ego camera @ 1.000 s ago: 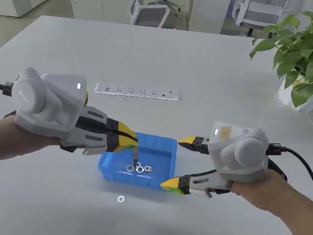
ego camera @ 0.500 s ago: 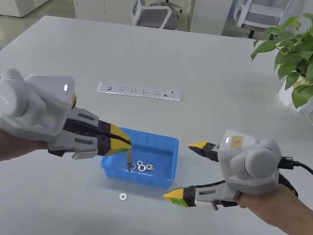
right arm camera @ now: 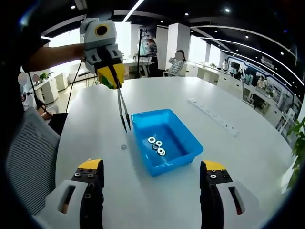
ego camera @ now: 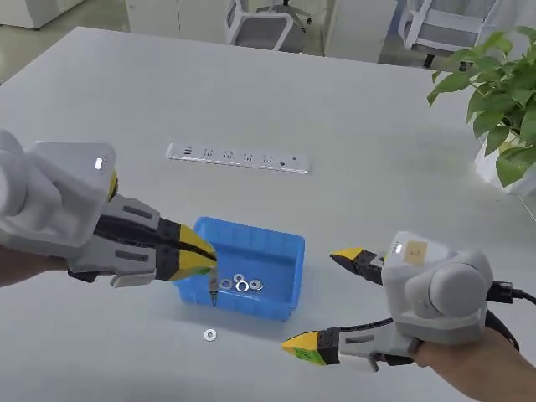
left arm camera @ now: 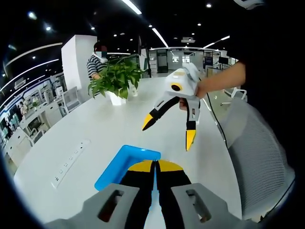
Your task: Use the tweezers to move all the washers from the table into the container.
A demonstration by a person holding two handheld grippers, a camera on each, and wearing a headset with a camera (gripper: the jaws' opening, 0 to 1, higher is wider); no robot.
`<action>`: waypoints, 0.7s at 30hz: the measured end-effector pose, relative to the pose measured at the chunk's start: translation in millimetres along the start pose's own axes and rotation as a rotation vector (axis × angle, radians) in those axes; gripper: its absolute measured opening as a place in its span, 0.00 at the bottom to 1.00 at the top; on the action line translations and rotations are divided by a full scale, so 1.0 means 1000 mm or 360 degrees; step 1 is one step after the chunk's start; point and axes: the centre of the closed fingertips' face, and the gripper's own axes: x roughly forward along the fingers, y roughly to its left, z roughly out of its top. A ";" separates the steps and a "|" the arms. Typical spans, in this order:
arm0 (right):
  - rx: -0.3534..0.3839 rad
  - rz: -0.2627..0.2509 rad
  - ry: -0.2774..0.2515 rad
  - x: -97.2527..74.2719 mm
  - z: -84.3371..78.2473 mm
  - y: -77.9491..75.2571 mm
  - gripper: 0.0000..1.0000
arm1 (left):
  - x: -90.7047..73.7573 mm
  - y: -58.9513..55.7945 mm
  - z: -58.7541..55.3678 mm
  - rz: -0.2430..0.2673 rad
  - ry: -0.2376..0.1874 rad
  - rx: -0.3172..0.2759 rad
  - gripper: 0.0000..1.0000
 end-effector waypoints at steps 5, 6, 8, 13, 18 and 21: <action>0.0008 -0.0012 0.0003 -0.001 -0.002 0.002 0.89 | -0.001 -0.005 -0.002 -0.0009 -0.0013 0.0018 0.05; 0.0015 -0.0015 0.0001 -0.002 -0.002 0.003 0.91 | -0.001 -0.005 -0.003 -0.0009 -0.0013 0.0016 0.05; 0.0021 -0.0017 0.0009 -0.002 -0.004 0.004 0.93 | 0.000 -0.007 -0.004 -0.0012 -0.0016 0.0013 0.05; 0.0049 -0.0040 0.0010 -0.001 -0.006 0.004 0.98 | 0.002 -0.012 -0.011 -0.0026 -0.0008 0.0004 0.05; 0.0064 -0.0041 -0.0005 0.000 -0.006 0.007 1.00 | 0.003 -0.015 -0.017 -0.0032 -0.0011 -0.0012 0.05; 0.0064 -0.0034 0.0006 0.001 -0.008 0.009 1.00 | 0.004 -0.016 -0.020 -0.0038 -0.0021 -0.0026 0.05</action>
